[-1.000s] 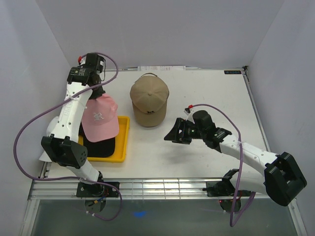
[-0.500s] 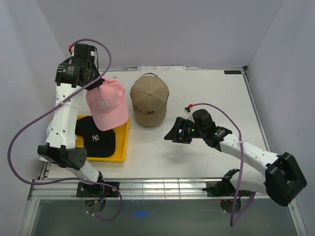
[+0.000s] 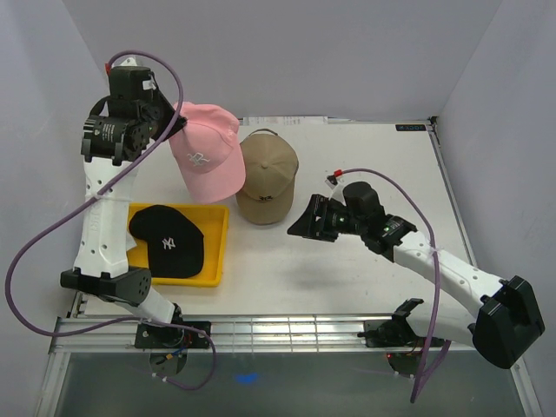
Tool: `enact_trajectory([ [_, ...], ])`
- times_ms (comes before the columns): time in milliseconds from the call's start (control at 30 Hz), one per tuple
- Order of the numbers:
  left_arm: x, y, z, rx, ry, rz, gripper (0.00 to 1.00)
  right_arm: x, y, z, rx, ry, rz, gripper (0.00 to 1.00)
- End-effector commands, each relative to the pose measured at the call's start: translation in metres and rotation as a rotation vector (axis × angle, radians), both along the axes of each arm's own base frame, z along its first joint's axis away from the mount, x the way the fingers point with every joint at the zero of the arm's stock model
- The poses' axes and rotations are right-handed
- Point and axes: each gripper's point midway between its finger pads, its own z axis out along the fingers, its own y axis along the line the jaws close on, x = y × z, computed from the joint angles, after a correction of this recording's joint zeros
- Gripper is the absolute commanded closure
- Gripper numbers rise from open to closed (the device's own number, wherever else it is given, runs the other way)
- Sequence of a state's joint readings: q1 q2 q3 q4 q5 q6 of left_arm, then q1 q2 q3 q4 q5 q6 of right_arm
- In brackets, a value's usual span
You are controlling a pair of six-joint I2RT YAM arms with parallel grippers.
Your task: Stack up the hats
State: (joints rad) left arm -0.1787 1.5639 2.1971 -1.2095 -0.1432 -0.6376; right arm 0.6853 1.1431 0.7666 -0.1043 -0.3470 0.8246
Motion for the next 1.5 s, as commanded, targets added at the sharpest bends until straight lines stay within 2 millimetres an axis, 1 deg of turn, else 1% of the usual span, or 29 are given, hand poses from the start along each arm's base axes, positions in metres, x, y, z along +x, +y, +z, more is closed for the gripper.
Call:
enact_trajectory([
  [0,-0.001,-0.024,0.037,-0.126,-0.156,-0.092,1.0,0.009,0.003,0.033,0.034,-0.098,-0.002,0.3],
  [33,0.003,-0.031,0.038,-0.145,-0.174,-0.12,1.0,0.01,0.003,0.037,0.039,-0.105,-0.003,0.29],
  [67,0.003,-0.037,0.039,-0.166,-0.177,-0.145,1.0,0.012,0.006,0.046,0.052,-0.12,0.0,0.29],
  [133,0.007,-0.044,0.043,-0.192,-0.195,-0.166,1.0,0.015,0.008,0.056,0.06,-0.137,0.003,0.29],
  [167,0.009,-0.046,0.043,-0.197,-0.196,-0.169,1.0,0.018,0.01,0.067,0.072,-0.154,0.004,0.29],
  [267,0.01,-0.058,0.056,-0.221,-0.242,-0.209,1.0,0.023,0.012,0.085,0.074,-0.186,0.002,0.29],
  [367,0.012,-0.072,0.062,-0.234,-0.25,-0.248,1.0,0.028,0.011,0.094,0.073,-0.204,-0.004,0.28],
  [400,0.017,-0.075,0.061,-0.235,-0.248,-0.25,1.0,0.029,0.012,0.1,0.081,-0.213,-0.006,0.28],
  [433,0.016,-0.085,0.06,-0.237,-0.245,-0.267,1.0,0.032,0.01,0.102,0.083,-0.215,-0.013,0.28],
  [500,0.018,-0.091,0.057,-0.232,-0.238,-0.257,1.0,0.037,0.009,0.108,0.095,-0.221,-0.015,0.28],
  [533,0.018,-0.098,0.055,-0.234,-0.23,-0.267,1.0,0.041,0.008,0.114,0.104,-0.231,-0.023,0.27],
  [600,0.019,-0.102,0.053,-0.229,-0.229,-0.254,1.0,0.046,0.007,0.12,0.114,-0.235,-0.025,0.27],
  [633,0.021,-0.105,0.05,-0.219,-0.225,-0.241,1.0,0.05,0.007,0.129,0.124,-0.25,-0.034,0.27],
  [767,0.024,-0.114,0.042,-0.207,-0.208,-0.228,1.0,0.059,0.005,0.137,0.134,-0.252,-0.037,0.26],
  [900,0.027,-0.123,0.032,-0.167,-0.193,-0.216,1.0,0.066,0.003,0.137,0.134,-0.251,-0.042,0.26],
  [967,0.025,-0.129,0.029,-0.151,-0.189,-0.219,1.0,0.07,0.003,0.133,0.126,-0.246,-0.04,0.26],
  [1033,0.026,-0.137,0.023,-0.131,-0.177,-0.227,1.0,0.074,0.004,0.13,0.126,-0.239,-0.037,0.26],
  [1067,0.027,-0.137,0.021,-0.12,-0.174,-0.218,1.0,0.074,0.005,0.13,0.128,-0.238,-0.033,0.26],
  [1100,0.027,-0.143,0.017,-0.113,-0.166,-0.227,1.0,0.076,0.004,0.129,0.127,-0.235,-0.035,0.26],
  [1200,0.029,-0.146,0.007,-0.081,-0.15,-0.214,1.0,0.08,0.005,0.128,0.124,-0.234,-0.032,0.25],
  [1233,0.027,-0.151,0.006,-0.071,-0.147,-0.219,1.0,0.081,0.006,0.126,0.121,-0.23,-0.03,0.25],
  [1300,0.028,-0.149,0.001,-0.036,-0.139,-0.198,1.0,0.083,0.005,0.123,0.118,-0.223,-0.025,0.25],
  [1333,0.028,-0.151,-0.003,-0.025,-0.131,-0.197,1.0,0.084,0.005,0.121,0.115,-0.22,-0.026,0.25],
  [1467,0.027,-0.151,-0.008,0.009,-0.121,-0.194,1.0,0.086,0.005,0.112,0.103,-0.206,-0.023,0.25],
])
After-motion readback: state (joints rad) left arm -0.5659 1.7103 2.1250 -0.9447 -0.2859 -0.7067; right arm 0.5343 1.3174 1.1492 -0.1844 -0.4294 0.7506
